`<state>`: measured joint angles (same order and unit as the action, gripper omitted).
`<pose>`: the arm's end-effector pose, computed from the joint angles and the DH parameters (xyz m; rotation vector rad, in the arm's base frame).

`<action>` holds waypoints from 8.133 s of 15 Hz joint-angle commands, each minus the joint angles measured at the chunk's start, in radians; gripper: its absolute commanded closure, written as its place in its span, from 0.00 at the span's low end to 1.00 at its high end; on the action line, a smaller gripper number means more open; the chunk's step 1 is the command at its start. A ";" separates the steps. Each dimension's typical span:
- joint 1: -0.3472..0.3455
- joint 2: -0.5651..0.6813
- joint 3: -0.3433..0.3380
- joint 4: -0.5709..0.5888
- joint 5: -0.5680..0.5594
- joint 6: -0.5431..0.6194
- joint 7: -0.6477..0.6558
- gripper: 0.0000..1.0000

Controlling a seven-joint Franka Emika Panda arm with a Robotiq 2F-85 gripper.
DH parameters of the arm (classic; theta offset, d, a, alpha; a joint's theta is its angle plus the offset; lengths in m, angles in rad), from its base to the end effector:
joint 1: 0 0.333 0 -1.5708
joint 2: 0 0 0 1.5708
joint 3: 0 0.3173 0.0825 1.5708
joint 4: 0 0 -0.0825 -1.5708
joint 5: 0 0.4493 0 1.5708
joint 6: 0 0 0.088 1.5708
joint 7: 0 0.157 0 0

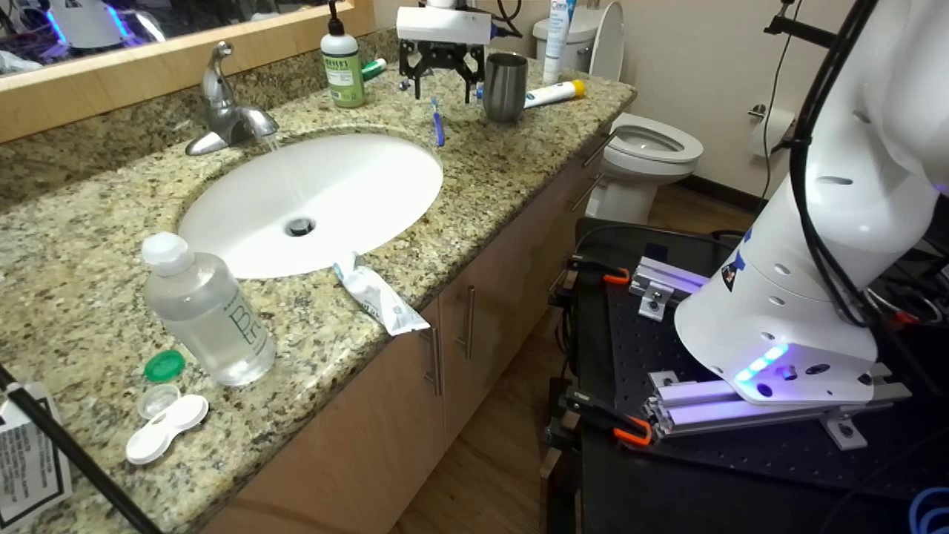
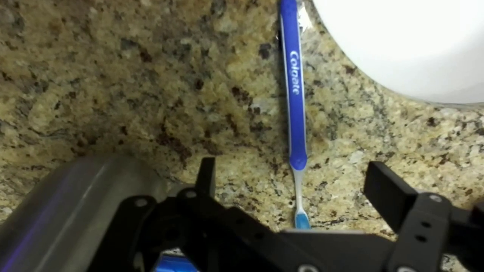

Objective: Pick up the blue toothbrush from the counter and put it inside the silver cup

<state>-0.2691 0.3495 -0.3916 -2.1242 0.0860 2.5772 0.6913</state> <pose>0.4992 -0.3966 0.1711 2.3470 -1.9603 0.2058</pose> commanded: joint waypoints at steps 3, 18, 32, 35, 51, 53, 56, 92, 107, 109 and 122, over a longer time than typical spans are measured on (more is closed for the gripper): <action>0.008 0.060 0.006 0.070 0.014 -0.007 0.008 0.00; -0.012 0.125 0.008 0.142 0.051 -0.172 0.022 0.00; -0.028 0.146 0.003 0.141 0.073 -0.196 0.018 0.00; -0.031 0.145 0.003 0.145 0.072 -0.198 0.010 0.33; 0.149 -0.067 -0.074 0.069 -0.226 -0.117 0.149 0.98; 0.243 -0.139 -0.162 0.042 -0.416 -0.148 0.296 0.98; 0.446 -0.221 -0.373 0.035 -0.691 -0.230 0.521 0.98; 0.109 -0.140 0.159 -0.094 -1.512 -0.987 1.646 0.98; 0.054 -0.034 0.169 -0.039 -1.509 -0.912 1.673 0.98; 0.045 -0.030 0.171 -0.039 -1.508 -0.898 1.675 0.98; 0.044 -0.032 0.181 -0.031 -1.501 -0.858 1.668 0.53</action>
<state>-0.2000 0.3046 -0.2256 -2.1750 -1.4192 1.6954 2.3698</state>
